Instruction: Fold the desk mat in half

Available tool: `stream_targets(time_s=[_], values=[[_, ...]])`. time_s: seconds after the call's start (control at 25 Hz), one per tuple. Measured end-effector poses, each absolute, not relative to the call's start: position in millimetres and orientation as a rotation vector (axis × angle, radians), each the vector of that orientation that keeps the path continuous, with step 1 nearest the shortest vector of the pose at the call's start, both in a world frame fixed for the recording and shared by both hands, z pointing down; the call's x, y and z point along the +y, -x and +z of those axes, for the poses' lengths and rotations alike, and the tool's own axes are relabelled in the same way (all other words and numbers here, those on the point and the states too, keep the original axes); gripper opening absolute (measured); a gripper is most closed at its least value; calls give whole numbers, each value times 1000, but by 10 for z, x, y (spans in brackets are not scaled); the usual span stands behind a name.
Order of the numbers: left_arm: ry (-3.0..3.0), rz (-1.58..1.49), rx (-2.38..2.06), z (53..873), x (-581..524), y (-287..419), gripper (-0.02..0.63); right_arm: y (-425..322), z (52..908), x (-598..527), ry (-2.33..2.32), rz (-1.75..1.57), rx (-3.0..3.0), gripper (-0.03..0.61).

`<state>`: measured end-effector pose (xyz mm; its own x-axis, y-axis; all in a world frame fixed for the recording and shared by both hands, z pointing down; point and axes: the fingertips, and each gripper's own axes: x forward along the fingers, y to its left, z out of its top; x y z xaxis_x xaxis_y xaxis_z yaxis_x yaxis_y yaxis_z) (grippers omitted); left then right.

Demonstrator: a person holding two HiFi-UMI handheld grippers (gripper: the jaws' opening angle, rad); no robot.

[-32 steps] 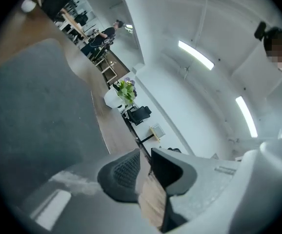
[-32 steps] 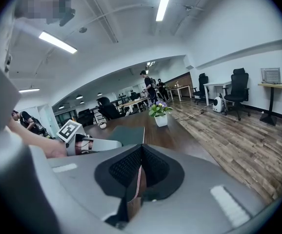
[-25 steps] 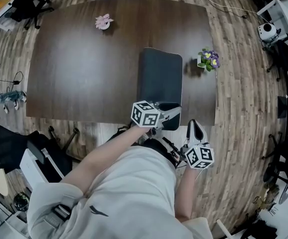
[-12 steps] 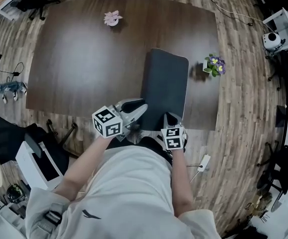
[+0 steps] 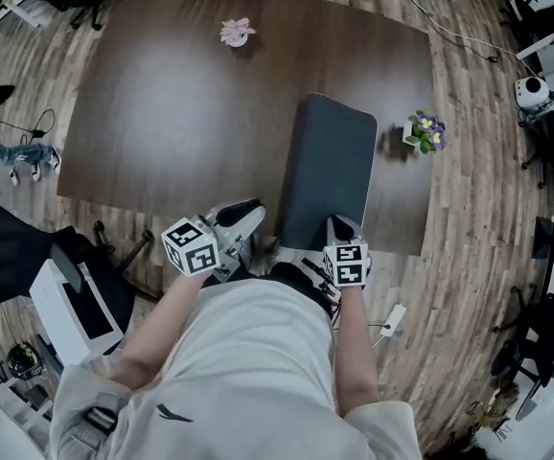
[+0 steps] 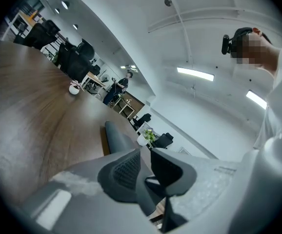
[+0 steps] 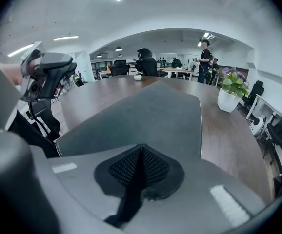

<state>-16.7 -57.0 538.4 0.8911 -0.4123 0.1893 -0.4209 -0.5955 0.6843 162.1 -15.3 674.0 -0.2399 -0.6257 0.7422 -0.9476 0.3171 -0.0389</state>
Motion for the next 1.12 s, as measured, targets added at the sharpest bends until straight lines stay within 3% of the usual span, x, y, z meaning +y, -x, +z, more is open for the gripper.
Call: stream_targets(time_s=[0.52, 0.8, 1.12], values=[[-2304, -37, -703, 5273, -510, 496, 77, -1697, 6367, -313, -1515, 642, -2002, 2], [-2443, -101, -883, 4888, -625, 797, 75, -1573, 5052, -607, -1645, 245, -2314, 2], [-2923, 50, -1231, 4140, -662, 1126, 75, -1448, 3857, -344, -1751, -153, -2534, 2]])
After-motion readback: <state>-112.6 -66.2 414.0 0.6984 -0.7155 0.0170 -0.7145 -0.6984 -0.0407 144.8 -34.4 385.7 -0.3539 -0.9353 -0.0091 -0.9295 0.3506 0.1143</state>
